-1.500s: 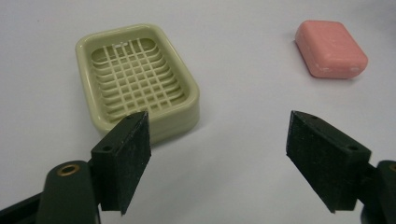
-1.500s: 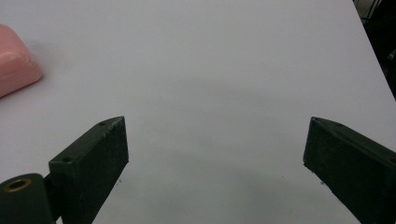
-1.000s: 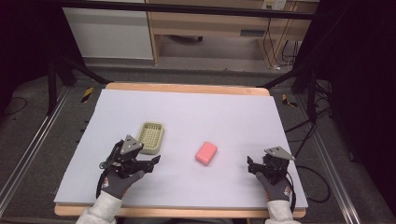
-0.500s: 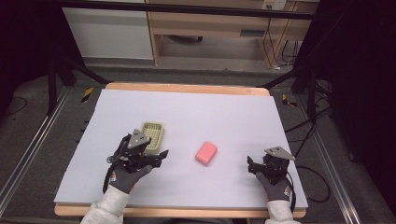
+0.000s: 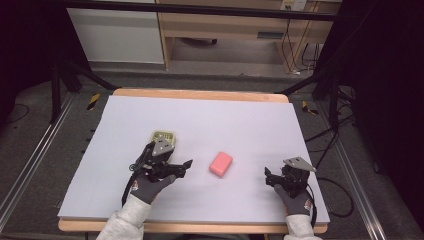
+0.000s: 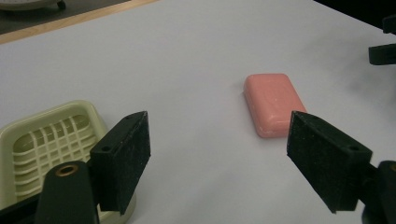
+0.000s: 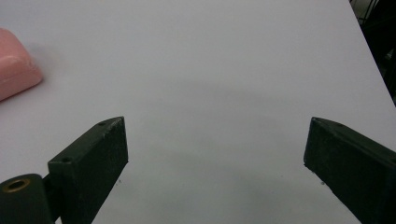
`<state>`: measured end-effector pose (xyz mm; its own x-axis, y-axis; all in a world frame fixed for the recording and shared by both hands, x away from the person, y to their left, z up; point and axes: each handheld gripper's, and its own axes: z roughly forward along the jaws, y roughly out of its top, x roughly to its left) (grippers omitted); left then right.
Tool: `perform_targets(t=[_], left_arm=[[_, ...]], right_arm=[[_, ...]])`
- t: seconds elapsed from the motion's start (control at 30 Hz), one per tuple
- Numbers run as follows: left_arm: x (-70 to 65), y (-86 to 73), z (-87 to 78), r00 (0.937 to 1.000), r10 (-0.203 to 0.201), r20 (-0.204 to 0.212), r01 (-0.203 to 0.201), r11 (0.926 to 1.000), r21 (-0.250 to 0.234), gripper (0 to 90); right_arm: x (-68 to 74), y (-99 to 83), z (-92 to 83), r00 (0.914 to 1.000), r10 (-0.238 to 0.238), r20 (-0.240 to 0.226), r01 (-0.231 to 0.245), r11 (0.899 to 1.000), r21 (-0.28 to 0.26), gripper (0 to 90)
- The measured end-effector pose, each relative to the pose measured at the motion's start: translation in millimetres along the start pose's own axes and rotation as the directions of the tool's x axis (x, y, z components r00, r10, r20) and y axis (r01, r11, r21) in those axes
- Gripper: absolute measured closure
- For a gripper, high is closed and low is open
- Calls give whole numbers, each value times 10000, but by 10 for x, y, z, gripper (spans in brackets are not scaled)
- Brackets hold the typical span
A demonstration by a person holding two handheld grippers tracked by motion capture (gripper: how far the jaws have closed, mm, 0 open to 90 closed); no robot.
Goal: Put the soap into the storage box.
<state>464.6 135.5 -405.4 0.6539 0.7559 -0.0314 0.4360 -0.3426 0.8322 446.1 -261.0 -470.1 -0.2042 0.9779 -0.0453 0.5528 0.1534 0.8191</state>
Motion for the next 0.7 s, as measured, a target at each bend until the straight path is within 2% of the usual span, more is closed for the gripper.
perform_targets(t=[0.7], left_arm=[[-143,140,288,9996,219,197,-225,9994,267,206]], right_arm=[[-7,2,-3,10000,14,-7,-14,10000,16,67]])
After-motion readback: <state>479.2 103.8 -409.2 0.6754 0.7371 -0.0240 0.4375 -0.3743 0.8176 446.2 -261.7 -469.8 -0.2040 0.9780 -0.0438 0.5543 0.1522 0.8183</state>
